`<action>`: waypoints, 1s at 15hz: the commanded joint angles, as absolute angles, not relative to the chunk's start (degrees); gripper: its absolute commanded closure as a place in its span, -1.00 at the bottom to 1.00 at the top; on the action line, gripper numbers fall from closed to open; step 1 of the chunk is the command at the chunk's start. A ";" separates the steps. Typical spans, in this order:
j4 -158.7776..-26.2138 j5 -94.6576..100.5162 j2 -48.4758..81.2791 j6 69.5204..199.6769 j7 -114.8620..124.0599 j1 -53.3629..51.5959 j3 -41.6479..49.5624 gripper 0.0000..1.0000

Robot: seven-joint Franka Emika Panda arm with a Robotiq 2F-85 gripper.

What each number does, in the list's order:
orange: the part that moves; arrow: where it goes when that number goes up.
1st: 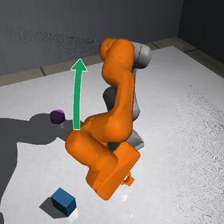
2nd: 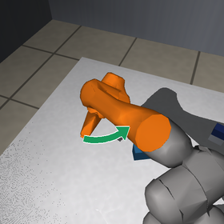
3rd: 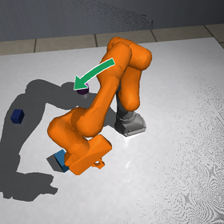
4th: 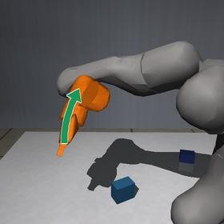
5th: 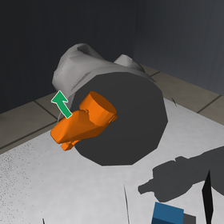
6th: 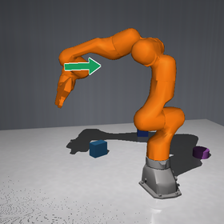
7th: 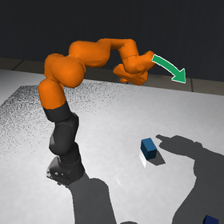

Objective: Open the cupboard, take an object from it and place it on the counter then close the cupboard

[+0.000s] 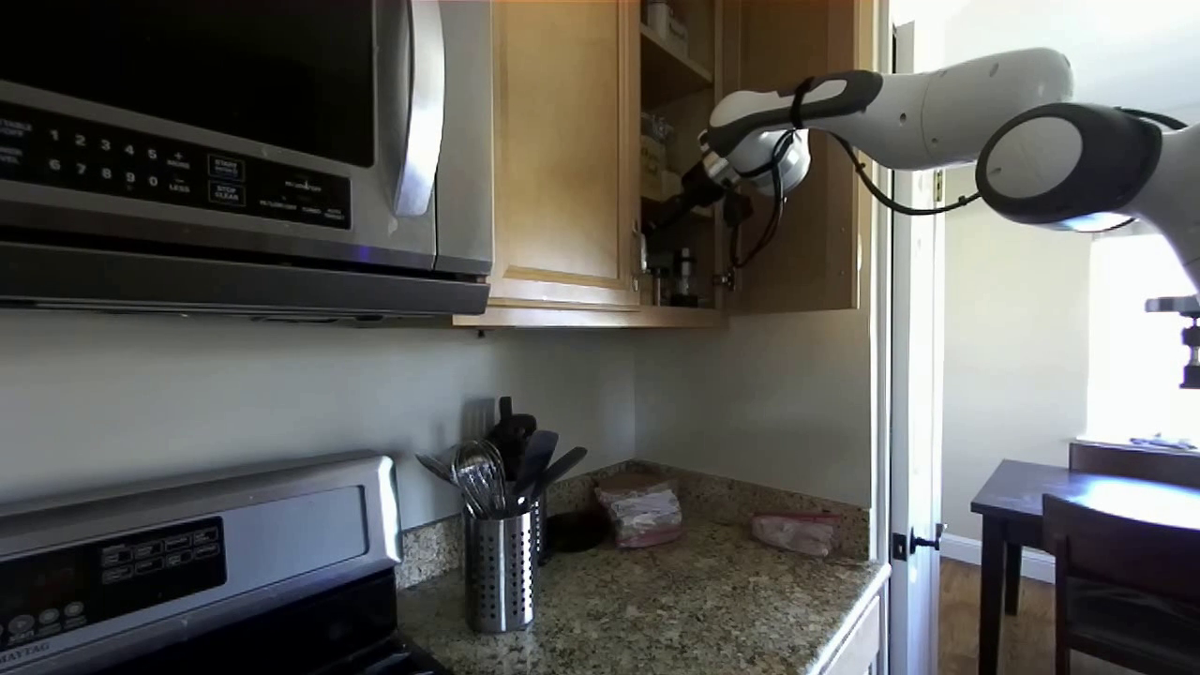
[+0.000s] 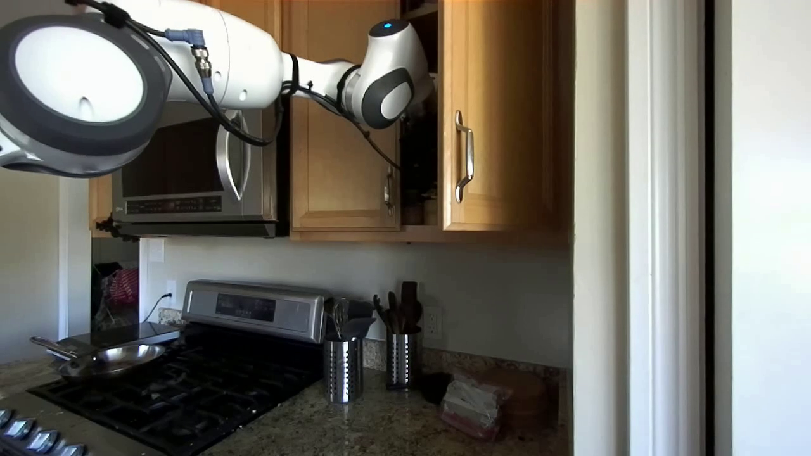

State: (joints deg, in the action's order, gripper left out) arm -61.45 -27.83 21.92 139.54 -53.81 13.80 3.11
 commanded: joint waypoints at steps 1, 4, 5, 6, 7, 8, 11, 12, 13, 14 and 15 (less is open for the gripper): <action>-61.39 -28.50 22.77 139.81 -59.27 14.67 2.36 -1.00; -61.97 -28.75 23.46 141.16 -63.53 14.73 2.22 -1.00; -62.12 -28.65 23.57 140.95 -64.56 14.72 2.30 -1.00; -62.39 -28.96 23.53 141.07 -66.16 14.86 2.11 -1.00; -62.49 -29.39 23.60 141.43 -68.04 15.03 1.84 -1.00; -62.55 -29.76 23.70 141.95 -70.13 15.17 1.58 -1.00; -62.35 -30.53 24.13 142.35 -74.38 15.24 1.36 -1.00; -62.41 -30.74 24.22 142.31 -75.42 15.15 1.27 -0.79; -62.42 -31.08 24.30 142.20 -76.53 15.20 1.07 -0.61; -62.49 -31.34 24.40 142.13 -77.58 15.14 0.86 -0.33; -62.52 -31.64 24.53 142.16 -78.59 15.10 0.64 -0.20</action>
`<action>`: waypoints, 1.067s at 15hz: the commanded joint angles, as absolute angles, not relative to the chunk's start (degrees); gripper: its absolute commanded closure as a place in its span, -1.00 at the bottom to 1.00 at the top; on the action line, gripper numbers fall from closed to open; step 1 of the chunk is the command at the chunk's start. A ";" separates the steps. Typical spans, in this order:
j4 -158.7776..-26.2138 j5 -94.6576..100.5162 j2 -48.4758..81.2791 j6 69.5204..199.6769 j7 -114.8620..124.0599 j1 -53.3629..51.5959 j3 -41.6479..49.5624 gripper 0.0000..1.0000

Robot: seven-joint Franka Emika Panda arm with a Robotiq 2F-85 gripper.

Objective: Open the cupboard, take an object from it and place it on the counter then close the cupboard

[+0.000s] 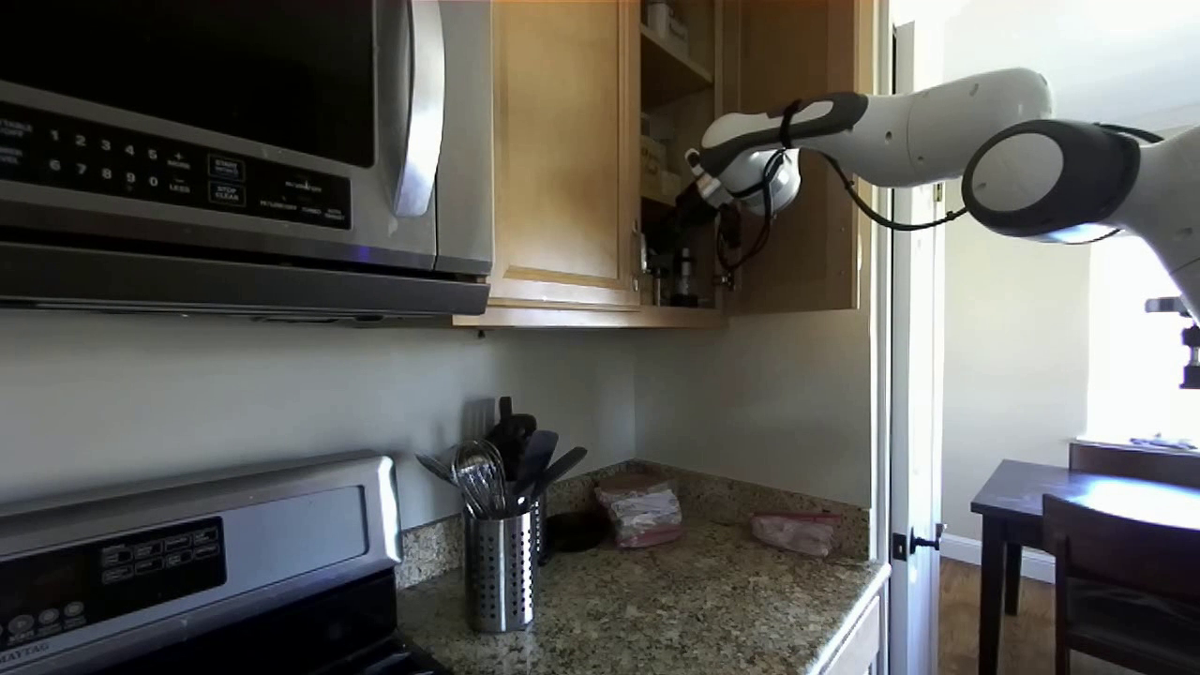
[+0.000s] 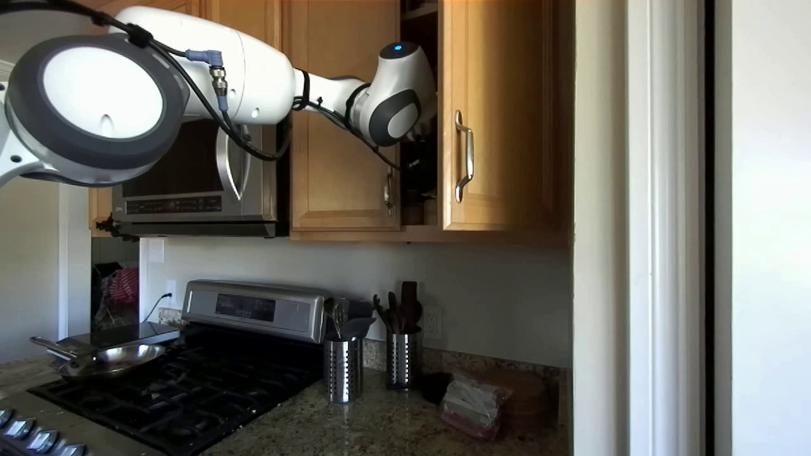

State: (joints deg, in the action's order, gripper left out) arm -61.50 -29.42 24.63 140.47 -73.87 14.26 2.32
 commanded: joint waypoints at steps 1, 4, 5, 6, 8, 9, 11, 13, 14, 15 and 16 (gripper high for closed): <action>-62.49 -31.81 24.79 142.01 -79.64 15.00 0.41 -0.04; -62.40 -31.97 25.32 141.80 -81.89 14.97 -0.23 0.21; -62.37 -31.97 25.49 141.76 -82.52 15.01 -0.42 0.27; -62.35 -31.98 25.63 141.74 -83.04 15.07 -0.54 0.31; -62.29 -31.93 25.82 141.89 -83.91 15.21 -0.57 0.40; -62.30 -31.94 25.67 141.97 -84.21 15.31 -0.43 0.70; -62.28 -32.11 25.41 142.38 -84.58 15.49 -0.30 0.86; -62.38 -32.36 24.93 143.10 -84.69 15.76 -0.25 0.92; -62.46 -32.50 24.82 143.34 -84.64 15.91 -0.24 0.86; -62.63 -32.76 24.60 143.53 -84.51 16.08 -0.23 0.86; -62.61 -32.89 24.68 143.75 -84.46 16.16 -0.20 0.85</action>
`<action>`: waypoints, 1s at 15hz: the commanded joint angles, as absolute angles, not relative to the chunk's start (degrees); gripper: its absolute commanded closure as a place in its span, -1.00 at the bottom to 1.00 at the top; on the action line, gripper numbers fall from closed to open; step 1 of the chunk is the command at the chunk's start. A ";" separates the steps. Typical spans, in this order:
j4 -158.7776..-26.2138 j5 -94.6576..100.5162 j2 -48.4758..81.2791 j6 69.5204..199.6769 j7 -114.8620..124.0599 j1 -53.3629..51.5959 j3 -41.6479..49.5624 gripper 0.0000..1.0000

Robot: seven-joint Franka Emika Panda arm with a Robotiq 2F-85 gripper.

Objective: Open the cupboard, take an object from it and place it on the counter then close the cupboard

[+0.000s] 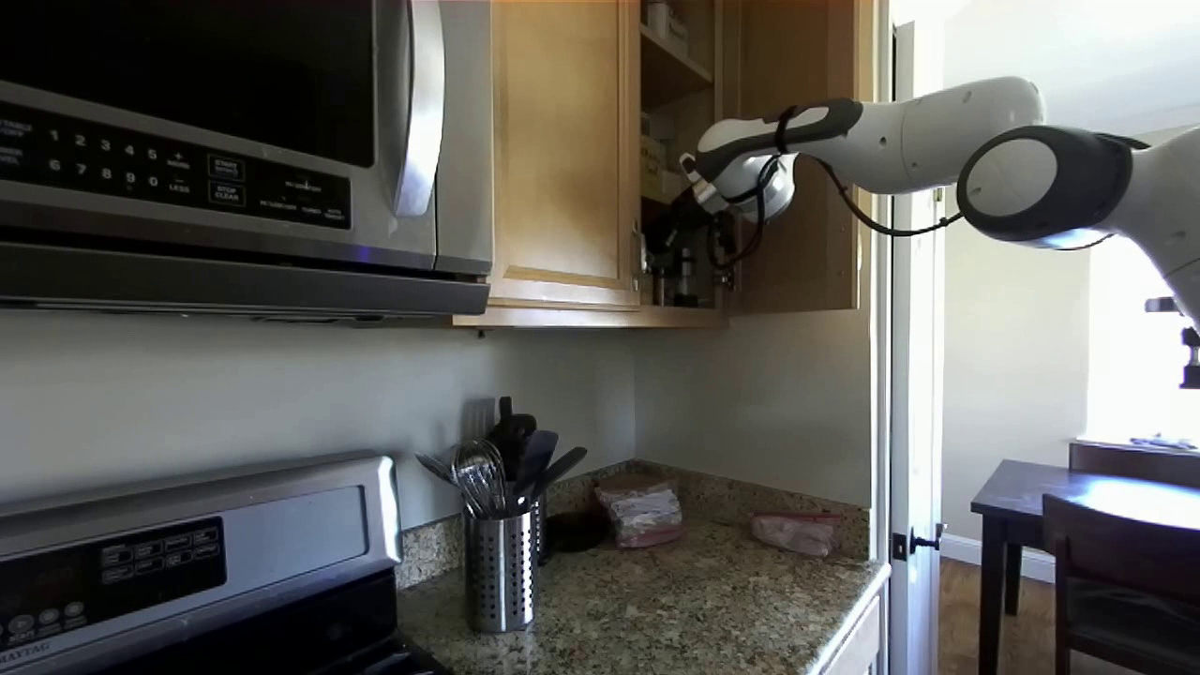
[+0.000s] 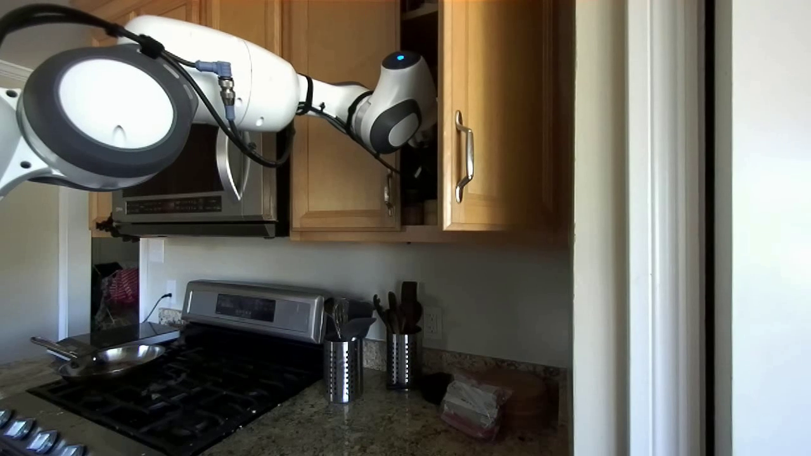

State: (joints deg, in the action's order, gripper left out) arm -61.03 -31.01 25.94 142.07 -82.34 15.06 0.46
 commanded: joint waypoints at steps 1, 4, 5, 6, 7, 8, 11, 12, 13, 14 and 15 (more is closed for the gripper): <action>-62.63 -32.94 24.65 143.89 -84.15 16.20 -0.09 0.85; -62.55 -33.66 24.73 144.55 -83.57 16.35 -0.13 0.85; -62.77 -34.46 24.51 144.68 -83.86 16.49 -0.47 0.85; -63.18 -35.41 24.14 144.85 -84.38 16.56 -0.85 0.85; -63.70 -36.58 23.58 144.78 -85.11 16.62 -1.32 0.85; -63.85 -37.40 23.37 144.68 -85.38 16.60 -1.52 0.85; -63.76 -39.44 23.08 144.70 -85.50 16.42 -1.87 0.85; -63.63 -39.82 23.09 144.73 -85.20 16.43 -1.84 0.85; -63.44 -40.06 23.09 145.21 -84.22 16.37 -1.48 0.85; -63.39 -40.36 22.97 145.44 -83.85 16.38 -1.28 0.86; -63.18 -40.66 22.96 145.88 -83.06 16.54 -0.97 0.86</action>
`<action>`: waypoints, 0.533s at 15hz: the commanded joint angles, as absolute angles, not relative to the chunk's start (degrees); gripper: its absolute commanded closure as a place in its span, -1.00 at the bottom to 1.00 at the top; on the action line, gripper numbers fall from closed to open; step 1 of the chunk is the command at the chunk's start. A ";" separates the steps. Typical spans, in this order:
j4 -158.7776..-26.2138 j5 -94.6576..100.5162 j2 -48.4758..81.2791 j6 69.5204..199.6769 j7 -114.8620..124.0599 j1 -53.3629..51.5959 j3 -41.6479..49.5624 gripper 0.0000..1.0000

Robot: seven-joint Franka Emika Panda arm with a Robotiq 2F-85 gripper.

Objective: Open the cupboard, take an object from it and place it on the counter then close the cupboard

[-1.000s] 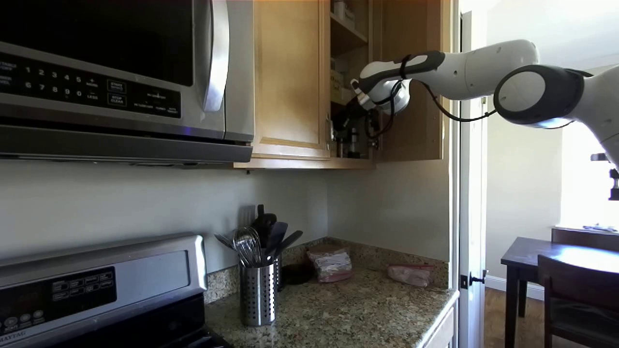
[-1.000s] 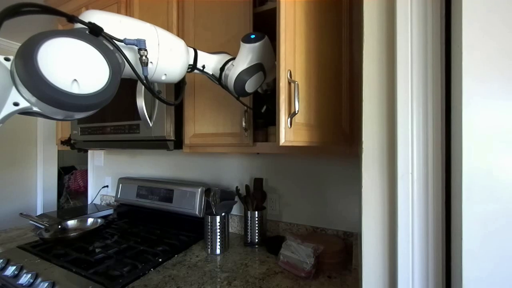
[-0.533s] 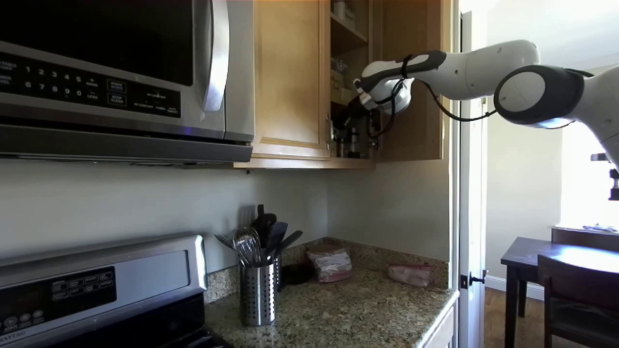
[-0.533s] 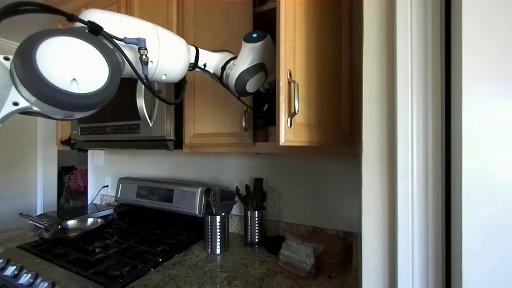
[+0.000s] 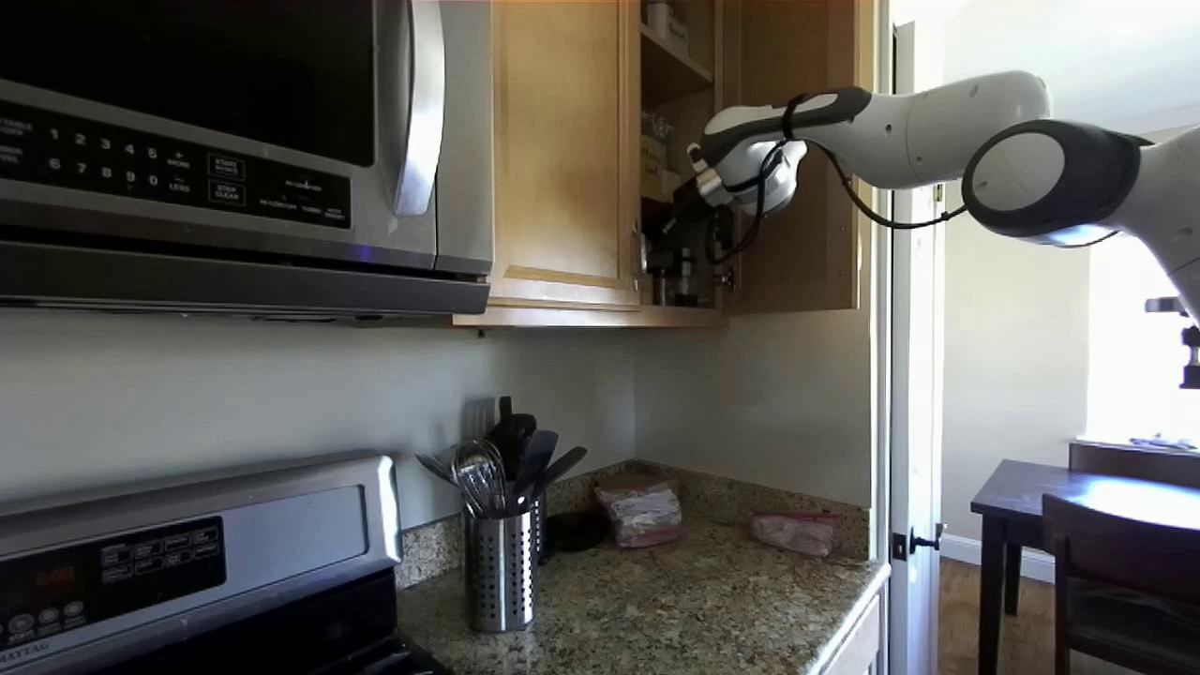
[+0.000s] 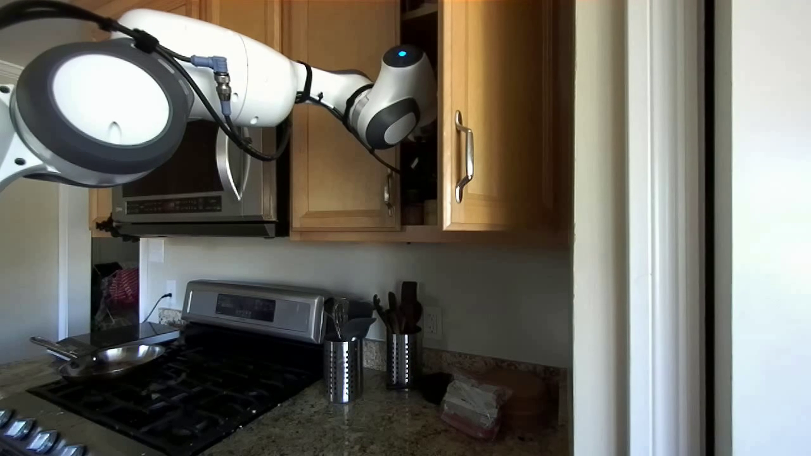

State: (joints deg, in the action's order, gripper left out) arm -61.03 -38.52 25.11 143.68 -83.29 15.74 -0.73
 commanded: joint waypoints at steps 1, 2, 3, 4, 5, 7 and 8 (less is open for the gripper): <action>-63.15 -40.96 22.85 146.27 -82.64 16.69 -0.84 0.86; -63.32 -41.28 22.51 146.84 -82.02 16.97 -0.66 0.85; -63.44 -41.56 22.26 147.20 -81.57 17.24 -0.59 0.85; -63.62 -41.97 22.00 147.73 -81.05 17.57 -0.53 0.85; -63.68 -42.46 21.80 148.22 -80.71 17.89 -0.56 0.86; -63.75 -43.48 21.54 148.93 -79.96 18.44 -0.68 0.86; -63.91 -43.92 21.31 149.12 -79.61 18.64 -0.76 0.85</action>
